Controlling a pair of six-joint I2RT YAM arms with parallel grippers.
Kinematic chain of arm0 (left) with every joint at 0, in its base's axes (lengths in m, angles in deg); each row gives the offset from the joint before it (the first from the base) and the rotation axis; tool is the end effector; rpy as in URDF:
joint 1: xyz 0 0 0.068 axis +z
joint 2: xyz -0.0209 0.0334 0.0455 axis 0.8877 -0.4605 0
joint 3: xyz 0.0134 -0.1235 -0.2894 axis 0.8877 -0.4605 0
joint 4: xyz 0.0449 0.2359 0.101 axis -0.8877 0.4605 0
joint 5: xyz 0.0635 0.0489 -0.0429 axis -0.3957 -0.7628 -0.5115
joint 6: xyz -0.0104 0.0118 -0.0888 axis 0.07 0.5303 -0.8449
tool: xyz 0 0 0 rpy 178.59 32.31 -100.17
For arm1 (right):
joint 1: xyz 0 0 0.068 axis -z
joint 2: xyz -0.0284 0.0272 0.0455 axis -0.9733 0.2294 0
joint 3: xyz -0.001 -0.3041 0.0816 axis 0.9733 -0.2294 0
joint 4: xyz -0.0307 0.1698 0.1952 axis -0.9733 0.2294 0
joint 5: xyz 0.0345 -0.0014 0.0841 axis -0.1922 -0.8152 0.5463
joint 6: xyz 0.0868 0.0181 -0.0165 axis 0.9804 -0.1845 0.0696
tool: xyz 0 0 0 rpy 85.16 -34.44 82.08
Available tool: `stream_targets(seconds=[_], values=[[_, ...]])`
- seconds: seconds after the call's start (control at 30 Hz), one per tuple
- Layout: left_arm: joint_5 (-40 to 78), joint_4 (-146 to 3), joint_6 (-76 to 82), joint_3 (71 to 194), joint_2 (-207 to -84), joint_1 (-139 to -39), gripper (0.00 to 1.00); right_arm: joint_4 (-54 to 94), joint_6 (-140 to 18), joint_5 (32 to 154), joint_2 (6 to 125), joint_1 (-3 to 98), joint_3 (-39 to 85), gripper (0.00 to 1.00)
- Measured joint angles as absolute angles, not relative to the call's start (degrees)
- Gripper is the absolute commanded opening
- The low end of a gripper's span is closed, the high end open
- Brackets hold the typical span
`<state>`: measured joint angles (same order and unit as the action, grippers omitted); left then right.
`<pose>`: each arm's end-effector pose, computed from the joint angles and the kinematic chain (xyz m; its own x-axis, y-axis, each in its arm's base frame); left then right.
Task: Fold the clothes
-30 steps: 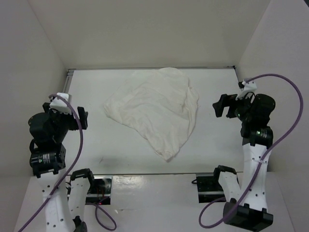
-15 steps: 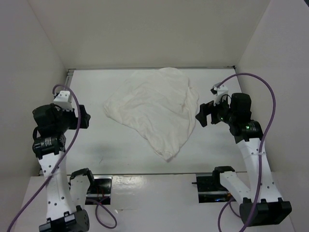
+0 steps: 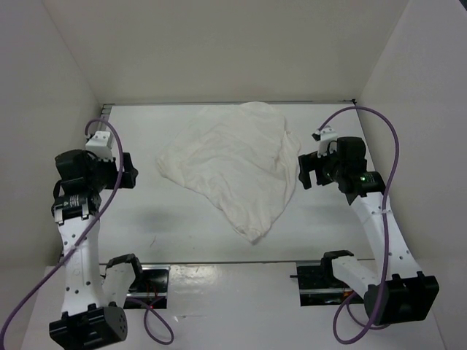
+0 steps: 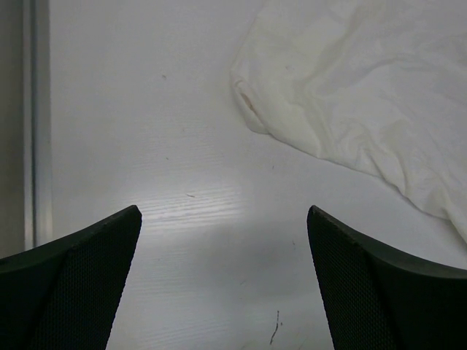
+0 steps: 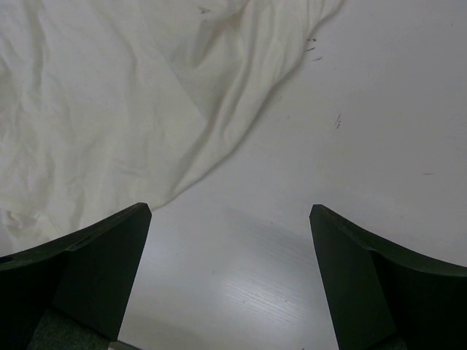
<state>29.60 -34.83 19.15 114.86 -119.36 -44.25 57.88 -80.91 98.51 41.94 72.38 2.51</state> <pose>0.1860 0.0339 0.3556 -0.4594 -0.0761 -0.8850 0.0101 0.9958 -0.0909 0.2144 0.0349 0.3236 -0.5730 -0.2661 -0.7752 -0.3891 0.9208 -0.0285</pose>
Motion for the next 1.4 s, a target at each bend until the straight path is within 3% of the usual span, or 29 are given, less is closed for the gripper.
stream_targets(seconds=[0.2, 0.47, 1.03, 1.4], values=[[27.9, -36.8, 19.0, 114.9, -114.3, -44.3, 1.0, 57.0, -81.0, 95.4, 41.6, 72.4, 2.5, 0.99], [24.9, -37.9, 18.5, 114.9, -116.8, -44.3, 1.0, 56.3, -81.6, 94.3, 38.3, 71.5, 2.2, 0.99], [24.7, -38.2, 21.0, 119.8, -141.6, -45.1, 1.0, 54.1, -81.1, 89.2, 38.6, 66.0, 0.8, 0.99], [26.5, -39.7, 18.1, 125.1, -157.8, -48.7, 0.94, 53.1, -81.0, 87.5, 35.6, 66.0, 0.2, 0.99]])
